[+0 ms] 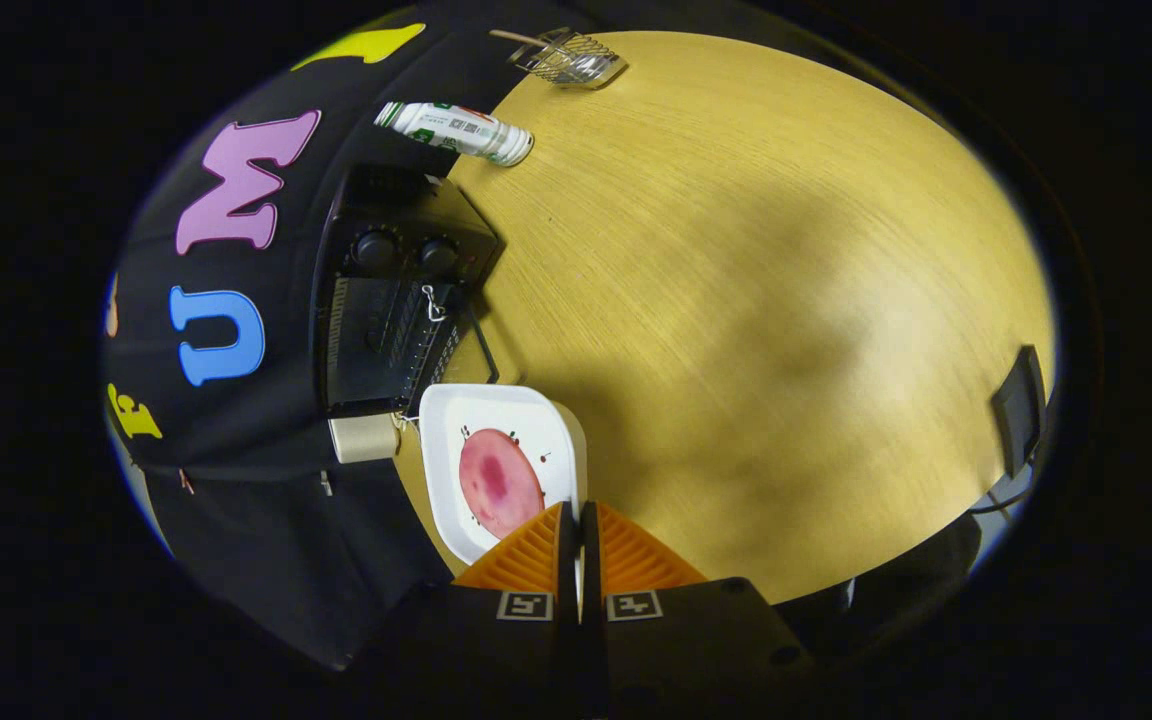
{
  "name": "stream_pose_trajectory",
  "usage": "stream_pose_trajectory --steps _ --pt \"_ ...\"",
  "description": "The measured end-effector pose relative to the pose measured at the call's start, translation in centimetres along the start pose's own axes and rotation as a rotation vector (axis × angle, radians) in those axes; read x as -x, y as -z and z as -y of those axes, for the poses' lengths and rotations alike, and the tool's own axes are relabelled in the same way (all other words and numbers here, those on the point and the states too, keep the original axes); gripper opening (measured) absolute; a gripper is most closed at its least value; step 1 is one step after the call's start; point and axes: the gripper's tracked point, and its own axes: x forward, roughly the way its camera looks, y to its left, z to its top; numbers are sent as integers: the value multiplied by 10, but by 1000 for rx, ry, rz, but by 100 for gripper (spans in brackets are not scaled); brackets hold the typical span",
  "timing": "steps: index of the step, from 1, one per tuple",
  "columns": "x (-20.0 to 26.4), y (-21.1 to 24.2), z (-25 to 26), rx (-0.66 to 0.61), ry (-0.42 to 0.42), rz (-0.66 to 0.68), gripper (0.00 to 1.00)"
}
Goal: Open the toaster oven, put the food inside, and close the toaster oven door.
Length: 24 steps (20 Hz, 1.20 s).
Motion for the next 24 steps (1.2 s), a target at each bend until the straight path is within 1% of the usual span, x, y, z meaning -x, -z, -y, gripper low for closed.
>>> stream_pose_trajectory --steps 5,10,13,17,21,24 --pt "-42 26 -56 -131 -22 65 5" --pt "-87 30 -98 -293 -5 166 5" --pt "-111 20 -124 -350 -10 232 5" --pt "-140 -3 -151 -421 11 328 5" --pt "-166 -27 -179 -525 -15 404 5" --pt "-186 -45 -191 -570 -8 448 5"
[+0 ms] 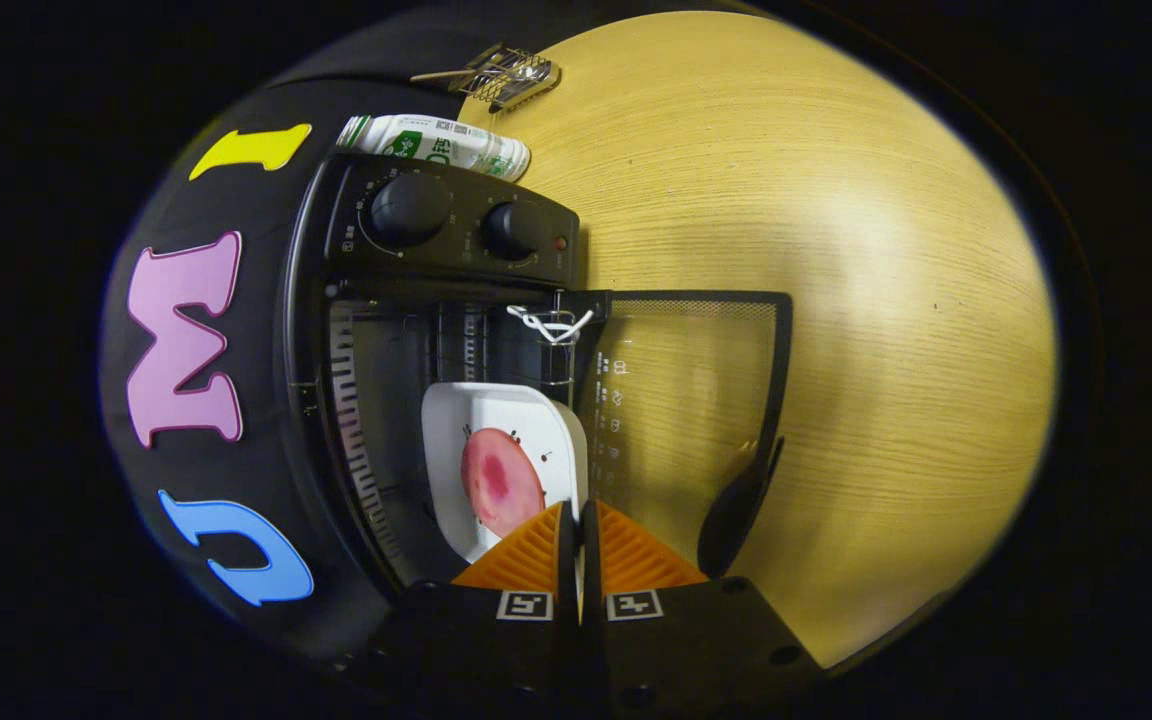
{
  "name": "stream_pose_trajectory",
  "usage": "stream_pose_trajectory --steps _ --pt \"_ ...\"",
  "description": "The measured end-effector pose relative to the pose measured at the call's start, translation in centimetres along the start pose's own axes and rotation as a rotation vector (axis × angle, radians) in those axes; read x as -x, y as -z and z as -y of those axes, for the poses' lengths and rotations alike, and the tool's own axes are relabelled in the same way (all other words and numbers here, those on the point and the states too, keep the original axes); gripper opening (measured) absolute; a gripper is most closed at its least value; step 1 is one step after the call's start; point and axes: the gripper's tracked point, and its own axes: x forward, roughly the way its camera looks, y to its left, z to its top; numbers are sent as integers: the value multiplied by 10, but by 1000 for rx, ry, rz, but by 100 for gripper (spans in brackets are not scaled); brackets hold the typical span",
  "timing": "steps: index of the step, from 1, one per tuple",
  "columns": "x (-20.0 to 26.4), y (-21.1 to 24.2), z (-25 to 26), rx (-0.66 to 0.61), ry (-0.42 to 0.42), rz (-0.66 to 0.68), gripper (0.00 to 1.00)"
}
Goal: Open the toaster oven, put the food inside, and close the toaster oven door.
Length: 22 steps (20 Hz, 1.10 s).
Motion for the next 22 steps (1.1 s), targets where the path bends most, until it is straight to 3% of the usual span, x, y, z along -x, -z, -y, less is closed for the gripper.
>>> stream_pose_trajectory --steps 6,13,16,17,19,20,21,22 --pt "-29 -3 -27 -49 -20 70 5" --pt "-38 3 -43 -86 -66 35 11" --pt "-32 6 -45 -72 -75 19 33" --pt "-29 10 -45 -69 -73 -1 46" --pt "-19 15 -36 -30 -41 -35 58" --pt "-19 16 -29 -2 -18 -39 81" --pt "-14 17 -22 17 4 -45 94" --pt "-9 19 -17 30 17 -54 96"
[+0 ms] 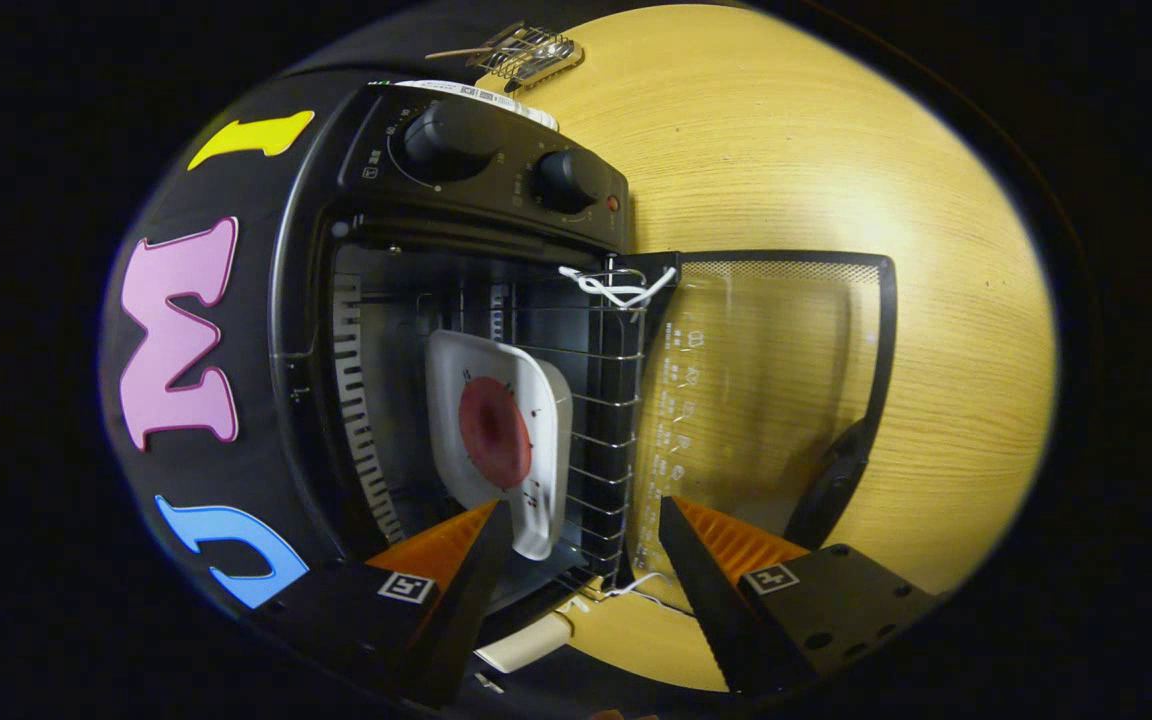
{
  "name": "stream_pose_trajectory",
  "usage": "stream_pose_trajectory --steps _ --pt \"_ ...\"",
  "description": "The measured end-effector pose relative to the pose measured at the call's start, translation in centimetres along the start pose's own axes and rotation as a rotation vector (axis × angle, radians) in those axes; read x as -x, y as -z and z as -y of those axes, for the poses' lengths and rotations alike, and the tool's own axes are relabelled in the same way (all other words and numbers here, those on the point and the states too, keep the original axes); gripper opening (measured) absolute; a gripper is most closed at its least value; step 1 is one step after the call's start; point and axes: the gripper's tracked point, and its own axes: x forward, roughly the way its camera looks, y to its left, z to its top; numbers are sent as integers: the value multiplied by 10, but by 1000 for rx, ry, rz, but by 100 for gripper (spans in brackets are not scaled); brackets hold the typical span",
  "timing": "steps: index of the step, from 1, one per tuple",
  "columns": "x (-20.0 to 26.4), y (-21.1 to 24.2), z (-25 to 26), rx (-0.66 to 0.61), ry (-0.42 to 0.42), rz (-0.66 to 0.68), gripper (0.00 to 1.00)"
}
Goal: Open the toaster oven, put the food inside, and close the toaster oven door.
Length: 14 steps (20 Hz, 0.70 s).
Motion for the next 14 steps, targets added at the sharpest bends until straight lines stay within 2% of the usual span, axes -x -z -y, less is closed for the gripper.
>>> stream_pose_trajectory --steps 3,6,9,11,14 --pt "13 16 1 42 -8 -91 98" --pt "34 22 6 136 -26 -162 99" --pt "58 23 18 338 -41 -180 98" --pt "73 22 25 493 -85 -176 98" --pt "89 22 56 712 -57 -174 98"
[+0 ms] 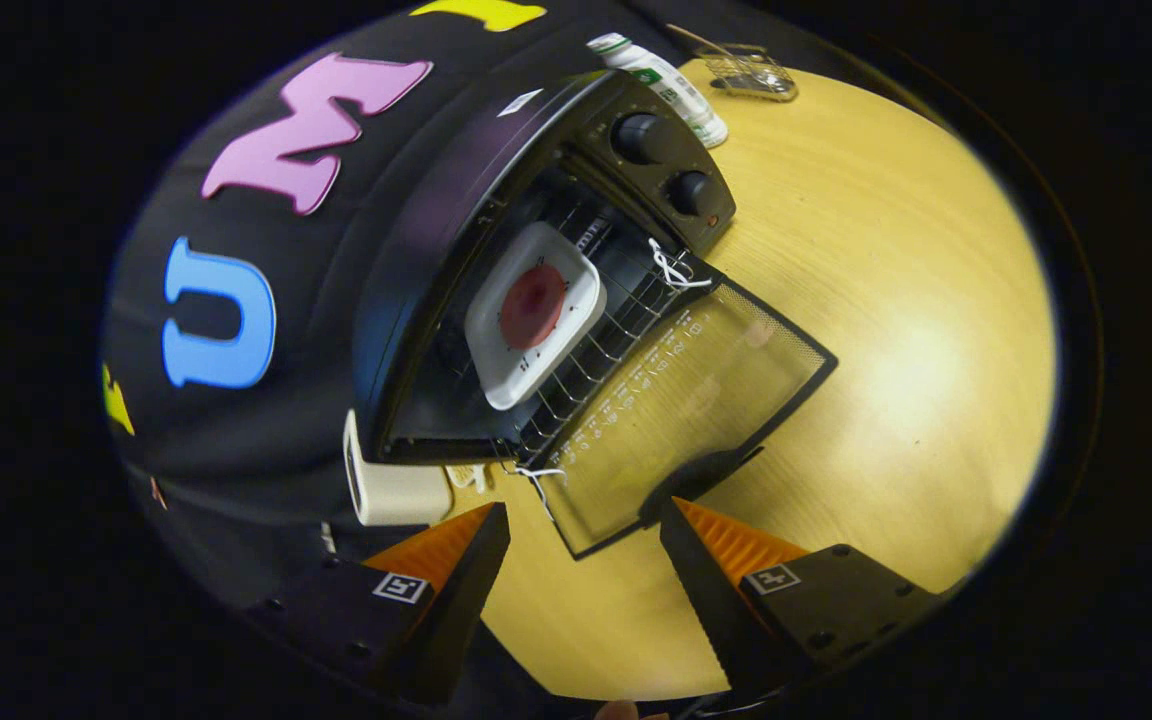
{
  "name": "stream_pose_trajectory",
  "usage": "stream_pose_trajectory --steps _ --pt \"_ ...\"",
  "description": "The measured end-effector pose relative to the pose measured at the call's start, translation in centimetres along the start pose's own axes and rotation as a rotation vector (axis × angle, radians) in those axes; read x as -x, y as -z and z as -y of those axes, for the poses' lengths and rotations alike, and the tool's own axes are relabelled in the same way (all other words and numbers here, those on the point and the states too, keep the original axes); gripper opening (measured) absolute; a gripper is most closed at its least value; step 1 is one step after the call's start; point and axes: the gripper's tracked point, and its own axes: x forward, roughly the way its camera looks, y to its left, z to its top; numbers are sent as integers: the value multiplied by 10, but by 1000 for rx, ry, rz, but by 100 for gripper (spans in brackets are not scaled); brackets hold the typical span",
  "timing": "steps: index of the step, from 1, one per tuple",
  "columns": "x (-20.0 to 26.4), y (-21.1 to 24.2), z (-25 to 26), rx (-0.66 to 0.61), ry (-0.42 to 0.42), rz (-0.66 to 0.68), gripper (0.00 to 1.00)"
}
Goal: Open the toaster oven, put the food inside, and close the toaster oven door.
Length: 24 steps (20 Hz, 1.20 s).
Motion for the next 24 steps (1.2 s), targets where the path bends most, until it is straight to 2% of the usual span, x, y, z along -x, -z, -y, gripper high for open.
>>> stream_pose_trajectory --steps 5,9,12,17,24 --pt "2 23 34 349 120 0 98" --pt "-19 34 62 620 219 -1 99" --pt "-37 44 72 683 256 -23 99" --pt "-58 36 76 736 304 19 99" --pt "-81 28 83 720 363 21 98"
